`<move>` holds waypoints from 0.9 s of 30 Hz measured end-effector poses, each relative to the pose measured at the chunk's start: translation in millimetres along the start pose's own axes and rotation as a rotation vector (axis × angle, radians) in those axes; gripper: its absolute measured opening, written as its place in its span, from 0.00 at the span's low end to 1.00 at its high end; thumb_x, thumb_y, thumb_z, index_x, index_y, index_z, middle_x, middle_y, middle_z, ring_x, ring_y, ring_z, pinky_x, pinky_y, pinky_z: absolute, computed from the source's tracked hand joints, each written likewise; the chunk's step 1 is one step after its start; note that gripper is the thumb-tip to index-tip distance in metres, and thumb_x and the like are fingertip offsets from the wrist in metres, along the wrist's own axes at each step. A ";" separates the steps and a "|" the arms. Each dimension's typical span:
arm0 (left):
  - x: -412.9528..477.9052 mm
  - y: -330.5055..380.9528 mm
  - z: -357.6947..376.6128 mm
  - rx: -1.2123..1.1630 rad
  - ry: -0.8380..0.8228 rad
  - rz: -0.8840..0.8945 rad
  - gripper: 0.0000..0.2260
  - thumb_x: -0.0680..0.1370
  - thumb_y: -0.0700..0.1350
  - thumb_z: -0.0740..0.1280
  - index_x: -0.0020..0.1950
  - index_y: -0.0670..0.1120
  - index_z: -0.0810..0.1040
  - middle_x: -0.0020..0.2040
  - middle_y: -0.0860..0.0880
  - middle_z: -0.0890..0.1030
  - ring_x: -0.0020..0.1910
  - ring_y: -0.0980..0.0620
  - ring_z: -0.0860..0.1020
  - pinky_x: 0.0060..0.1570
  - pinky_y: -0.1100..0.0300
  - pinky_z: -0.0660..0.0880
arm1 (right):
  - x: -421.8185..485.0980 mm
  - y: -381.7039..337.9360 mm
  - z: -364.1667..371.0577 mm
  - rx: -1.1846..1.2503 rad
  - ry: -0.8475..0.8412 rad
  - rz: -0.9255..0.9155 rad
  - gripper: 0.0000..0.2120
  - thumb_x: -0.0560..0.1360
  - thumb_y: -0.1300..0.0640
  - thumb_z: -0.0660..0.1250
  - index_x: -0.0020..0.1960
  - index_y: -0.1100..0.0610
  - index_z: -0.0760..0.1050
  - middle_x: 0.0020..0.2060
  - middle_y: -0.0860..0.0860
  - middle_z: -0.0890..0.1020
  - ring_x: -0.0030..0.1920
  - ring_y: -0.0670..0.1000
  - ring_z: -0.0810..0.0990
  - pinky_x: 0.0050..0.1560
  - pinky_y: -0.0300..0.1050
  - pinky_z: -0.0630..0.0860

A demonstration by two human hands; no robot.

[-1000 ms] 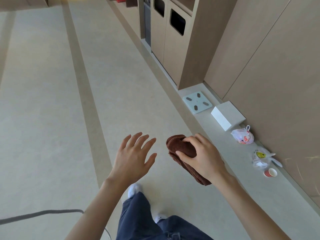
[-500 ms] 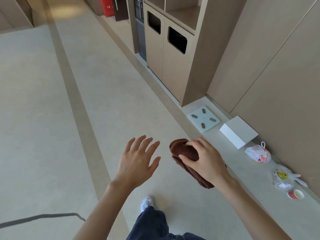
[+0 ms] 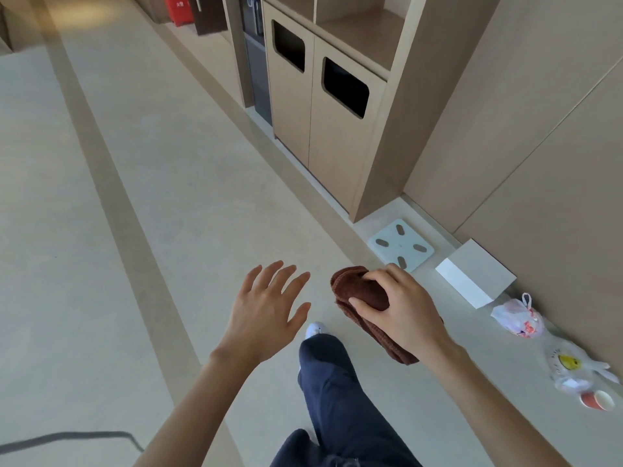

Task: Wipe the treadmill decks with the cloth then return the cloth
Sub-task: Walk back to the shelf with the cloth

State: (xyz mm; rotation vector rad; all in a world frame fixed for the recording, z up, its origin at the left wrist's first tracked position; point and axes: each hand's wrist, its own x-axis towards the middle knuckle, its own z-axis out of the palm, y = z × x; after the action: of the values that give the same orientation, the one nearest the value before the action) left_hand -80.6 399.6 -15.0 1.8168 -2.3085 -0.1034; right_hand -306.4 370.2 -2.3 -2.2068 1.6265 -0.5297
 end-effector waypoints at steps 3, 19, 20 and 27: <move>38.1 -20.1 5.7 -0.007 0.010 -0.008 0.19 0.75 0.52 0.67 0.64 0.49 0.76 0.61 0.46 0.79 0.64 0.43 0.74 0.63 0.44 0.69 | 41.8 6.0 8.6 -0.019 -0.016 -0.005 0.18 0.70 0.44 0.70 0.54 0.53 0.77 0.47 0.47 0.76 0.46 0.48 0.75 0.42 0.40 0.73; 310.6 -153.2 -4.3 -0.033 -0.006 0.046 0.19 0.77 0.53 0.64 0.67 0.49 0.74 0.64 0.47 0.77 0.65 0.44 0.72 0.66 0.44 0.67 | 335.5 25.7 18.7 -0.011 0.058 0.034 0.16 0.68 0.45 0.73 0.50 0.52 0.78 0.42 0.44 0.75 0.39 0.43 0.68 0.35 0.30 0.62; 322.9 -161.3 -3.5 -0.035 -0.016 0.050 0.20 0.77 0.54 0.63 0.67 0.50 0.73 0.65 0.47 0.76 0.66 0.44 0.72 0.66 0.44 0.66 | 348.7 26.5 20.6 -0.013 0.060 0.042 0.16 0.68 0.44 0.72 0.50 0.52 0.78 0.42 0.43 0.74 0.39 0.43 0.68 0.35 0.29 0.62; 423.0 -227.2 6.8 -0.041 -0.018 0.170 0.19 0.76 0.52 0.66 0.65 0.48 0.75 0.62 0.46 0.78 0.64 0.43 0.74 0.64 0.44 0.69 | 448.3 27.4 42.4 -0.004 0.123 0.119 0.16 0.68 0.41 0.68 0.50 0.51 0.77 0.41 0.41 0.71 0.41 0.47 0.76 0.38 0.38 0.70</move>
State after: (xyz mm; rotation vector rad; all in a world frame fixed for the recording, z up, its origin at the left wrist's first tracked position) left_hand 40.3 -65.2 -13.8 1.5986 -2.4432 -0.1413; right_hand -186.4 -64.5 -11.6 -2.1003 1.8097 -0.6406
